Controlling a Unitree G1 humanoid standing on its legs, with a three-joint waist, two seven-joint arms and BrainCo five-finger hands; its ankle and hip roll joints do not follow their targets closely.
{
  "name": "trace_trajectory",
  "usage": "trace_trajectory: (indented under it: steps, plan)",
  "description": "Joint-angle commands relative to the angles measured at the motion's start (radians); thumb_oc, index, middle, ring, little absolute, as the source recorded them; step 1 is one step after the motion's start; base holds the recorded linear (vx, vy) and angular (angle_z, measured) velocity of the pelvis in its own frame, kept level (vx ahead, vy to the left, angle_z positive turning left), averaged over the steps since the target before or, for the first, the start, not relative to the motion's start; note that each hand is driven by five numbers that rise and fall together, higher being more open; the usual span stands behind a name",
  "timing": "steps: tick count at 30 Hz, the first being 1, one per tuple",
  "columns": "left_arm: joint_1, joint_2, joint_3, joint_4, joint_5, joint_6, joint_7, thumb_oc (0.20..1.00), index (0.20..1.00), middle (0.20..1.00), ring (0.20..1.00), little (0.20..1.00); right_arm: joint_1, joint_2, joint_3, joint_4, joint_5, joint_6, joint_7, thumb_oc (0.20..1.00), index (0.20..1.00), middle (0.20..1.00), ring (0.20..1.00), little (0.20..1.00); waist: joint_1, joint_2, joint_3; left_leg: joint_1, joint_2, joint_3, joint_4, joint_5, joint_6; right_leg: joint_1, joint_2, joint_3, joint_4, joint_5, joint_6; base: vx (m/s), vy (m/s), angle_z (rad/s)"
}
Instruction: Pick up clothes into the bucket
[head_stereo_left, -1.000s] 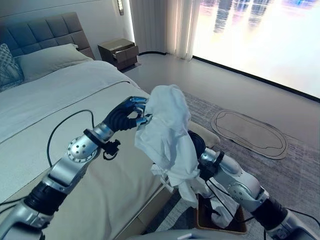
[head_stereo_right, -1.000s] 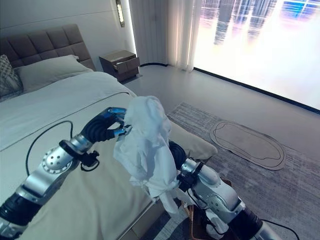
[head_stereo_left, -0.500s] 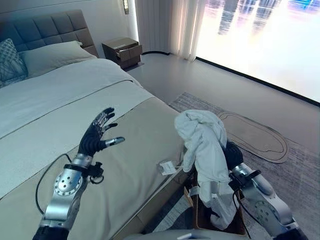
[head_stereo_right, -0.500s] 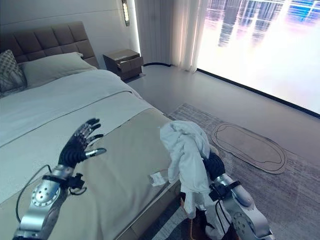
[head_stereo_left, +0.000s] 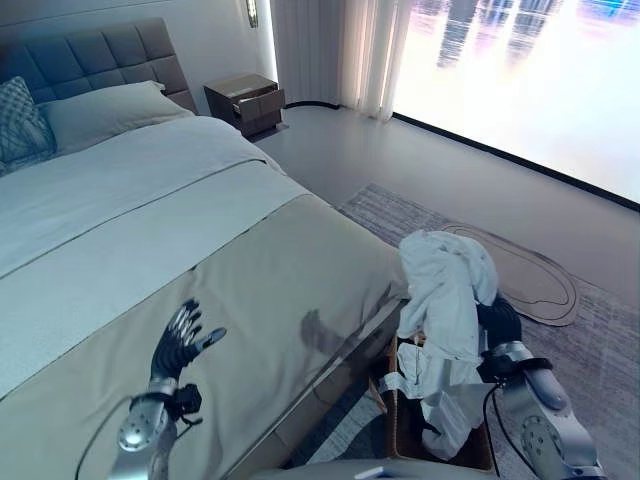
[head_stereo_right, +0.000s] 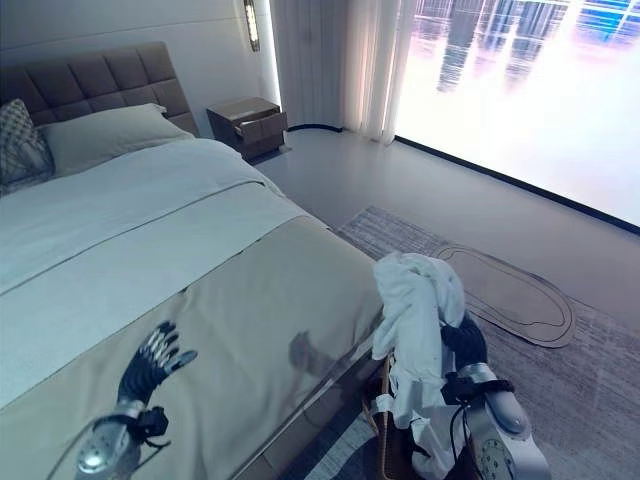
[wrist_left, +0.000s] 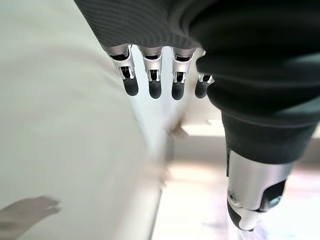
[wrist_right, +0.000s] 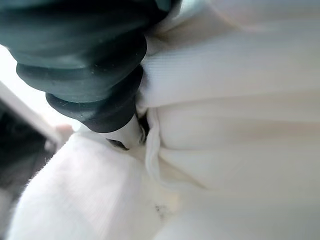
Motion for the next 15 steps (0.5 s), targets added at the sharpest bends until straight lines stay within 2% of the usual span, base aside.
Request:
trace_trajectory:
  steps: [1, 2, 4, 7, 8, 11, 13, 15]
  plan:
    - [-0.069, 0.01, 0.025, 0.118, 0.025, -0.019, 0.088, 1.0, 1.0, 1.0, 1.0, 1.0, -0.102, 0.011, -0.072, 0.004, -0.081, -0.125, -0.125, 0.2, 0.2, 0.2, 0.2, 0.2, -0.008, -0.005, 0.071, -0.007, -0.032, 0.026, 0.082, -0.081, 0.028, -0.125, -0.014, -0.005, 0.119, -0.009, -0.006, -0.06, 0.014, 0.11]
    - [-0.072, 0.009, 0.025, 0.121, 0.025, -0.021, 0.088, 1.0, 1.0, 1.0, 1.0, 1.0, -0.104, 0.011, -0.072, 0.006, -0.081, -0.126, -0.126, 0.2, 0.2, 0.2, 0.2, 0.2, -0.008, -0.005, 0.07, -0.01, -0.032, 0.026, 0.083, -0.081, 0.029, -0.127, -0.015, -0.005, 0.122, -0.01, -0.006, -0.12, 0.025, 0.11]
    - [-0.094, -0.007, -0.011, 0.265, 0.067, -0.001, 0.123, 1.0, 1.0, 1.0, 1.0, 1.0, -0.144, 0.009, -0.08, 0.068, -0.115, -0.139, -0.193, 0.2, 0.2, 0.2, 0.2, 0.2, -0.007, 0.013, 0.11, -0.052, -0.037, 0.031, 0.103, -0.077, 0.034, -0.182, -0.022, -0.002, 0.158, -0.01, -0.005, -0.1, 0.024, 0.03]
    - [-0.107, -0.018, -0.042, 0.35, 0.086, 0.003, 0.138, 1.0, 1.0, 1.0, 1.0, 1.0, -0.17, 0.001, -0.083, 0.116, -0.138, -0.15, -0.241, 0.2, 0.2, 0.2, 0.2, 0.2, -0.006, 0.027, 0.137, -0.088, -0.04, 0.032, 0.126, -0.078, 0.037, -0.227, -0.028, 0.003, 0.199, -0.018, -0.006, -0.07, 0.025, -0.03]
    - [-0.124, -0.031, -0.069, 0.438, 0.086, 0.013, 0.153, 1.0, 1.0, 1.0, 1.0, 1.0, -0.202, -0.006, -0.081, 0.182, -0.157, -0.158, -0.295, 0.2, 0.2, 0.2, 0.2, 0.2, -0.005, 0.042, 0.166, -0.112, -0.045, 0.028, 0.139, -0.077, 0.04, -0.266, -0.035, 0.007, 0.235, -0.025, -0.01, -0.08, 0.038, 0.01]
    - [-0.129, -0.046, -0.096, 0.489, 0.083, 0.019, 0.159, 1.0, 1.0, 1.0, 1.0, 1.0, -0.25, -0.013, -0.086, 0.238, -0.155, -0.171, -0.344, 0.2, 0.2, 0.2, 0.2, 0.2, -0.004, 0.061, 0.197, -0.148, -0.052, 0.025, 0.162, -0.077, 0.043, -0.317, -0.046, 0.008, 0.284, -0.038, -0.012, -0.06, 0.028, 0.02]
    - [-0.131, -0.061, -0.142, 0.54, 0.097, 0.026, 0.169, 1.0, 1.0, 1.0, 1.0, 1.0, -0.32, -0.042, -0.086, 0.335, -0.189, -0.173, -0.424, 0.2, 0.2, 0.2, 0.2, 0.2, -0.001, 0.094, 0.244, -0.197, -0.064, 0.021, 0.204, -0.084, 0.045, -0.378, -0.061, 0.015, 0.351, -0.058, -0.018, -0.08, 0.052, 0.03]
    - [-0.134, -0.066, -0.159, 0.546, 0.097, 0.027, 0.17, 1.0, 1.0, 1.0, 1.0, 1.0, -0.347, -0.05, -0.084, 0.366, -0.197, -0.172, -0.447, 0.2, 0.2, 0.2, 0.2, 0.2, 0.002, 0.102, 0.254, -0.22, -0.068, 0.022, 0.227, -0.092, 0.046, -0.401, -0.065, 0.021, 0.376, -0.066, -0.02, -0.04, 0.007, 0.03]
